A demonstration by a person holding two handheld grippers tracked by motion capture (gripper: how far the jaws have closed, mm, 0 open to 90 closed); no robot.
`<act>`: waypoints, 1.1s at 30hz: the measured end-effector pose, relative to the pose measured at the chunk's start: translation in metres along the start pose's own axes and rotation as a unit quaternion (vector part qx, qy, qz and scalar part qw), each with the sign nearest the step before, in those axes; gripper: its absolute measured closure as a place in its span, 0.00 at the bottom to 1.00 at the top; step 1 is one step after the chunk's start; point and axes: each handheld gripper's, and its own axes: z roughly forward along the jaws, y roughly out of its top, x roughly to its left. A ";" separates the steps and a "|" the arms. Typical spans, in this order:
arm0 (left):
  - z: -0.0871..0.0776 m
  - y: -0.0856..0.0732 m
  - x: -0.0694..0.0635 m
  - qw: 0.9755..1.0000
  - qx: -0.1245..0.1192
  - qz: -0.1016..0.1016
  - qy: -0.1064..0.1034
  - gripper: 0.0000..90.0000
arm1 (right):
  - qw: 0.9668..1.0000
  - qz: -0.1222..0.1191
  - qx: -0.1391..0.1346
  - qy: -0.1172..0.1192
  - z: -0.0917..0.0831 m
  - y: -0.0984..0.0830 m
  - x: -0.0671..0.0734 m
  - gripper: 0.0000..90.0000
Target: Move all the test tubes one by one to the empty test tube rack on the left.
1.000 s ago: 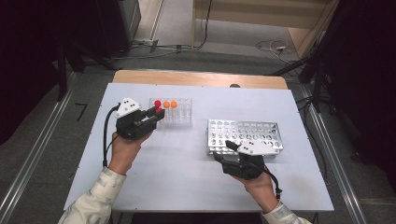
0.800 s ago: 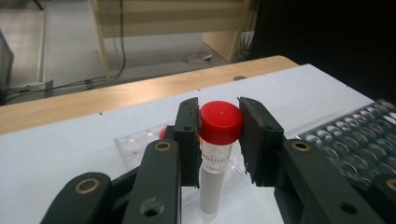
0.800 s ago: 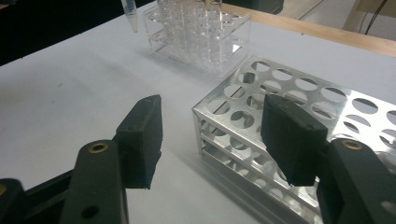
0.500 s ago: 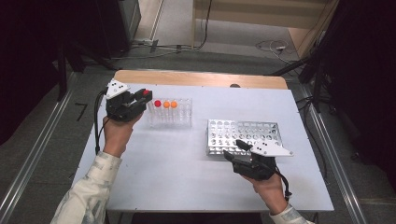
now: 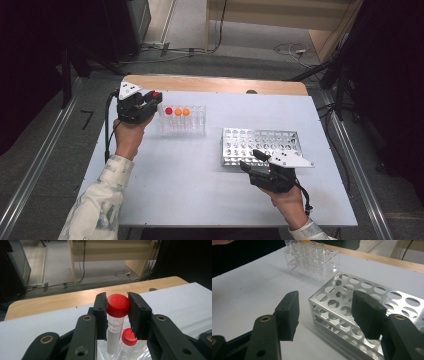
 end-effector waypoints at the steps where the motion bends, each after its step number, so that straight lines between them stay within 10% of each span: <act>1: 0.001 -0.001 0.001 1.000 0.001 0.000 0.001 0.78 | 1.000 0.002 0.000 0.000 0.000 0.000 0.000 0.42; 33: 0.007 -0.023 -0.001 1.000 0.019 -0.016 -0.010 0.66 | 1.000 0.006 0.001 -0.008 0.000 -0.001 -0.005 0.42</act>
